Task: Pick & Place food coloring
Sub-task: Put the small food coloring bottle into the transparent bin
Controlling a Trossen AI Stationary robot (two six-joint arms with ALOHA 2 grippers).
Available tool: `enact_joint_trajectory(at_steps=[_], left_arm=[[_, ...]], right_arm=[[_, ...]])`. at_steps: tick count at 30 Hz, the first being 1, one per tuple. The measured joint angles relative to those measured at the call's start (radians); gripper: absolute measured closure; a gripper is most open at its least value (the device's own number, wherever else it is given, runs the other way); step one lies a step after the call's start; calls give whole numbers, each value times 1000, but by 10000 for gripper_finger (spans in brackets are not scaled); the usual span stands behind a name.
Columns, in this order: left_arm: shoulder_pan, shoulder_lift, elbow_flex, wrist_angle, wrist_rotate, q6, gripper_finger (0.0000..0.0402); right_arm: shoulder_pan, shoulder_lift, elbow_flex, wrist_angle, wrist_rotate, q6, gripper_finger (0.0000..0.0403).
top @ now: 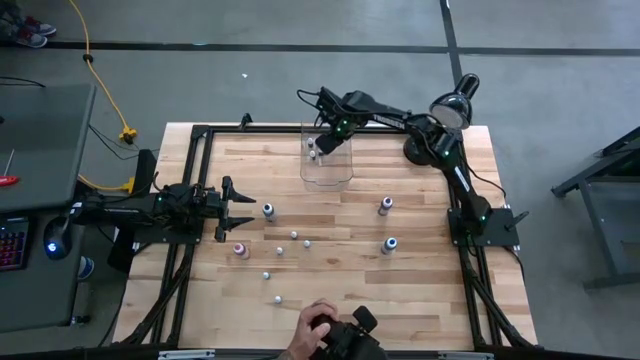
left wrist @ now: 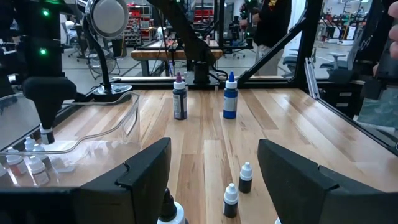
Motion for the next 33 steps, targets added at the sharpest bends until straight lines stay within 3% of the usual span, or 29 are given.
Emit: enact_joint_trajectory(at_steps=[8,15,33], left_arm=[[0,0,0,0,0,0,163],[0,0,0,0,0,0,163],[0,0,0,0,0,0,163]], right_arm=[[0,18,0,19,-34,-11,366],[0,18,0,20,-5,-20,337],[0,18,0,19,18,-37,328]])
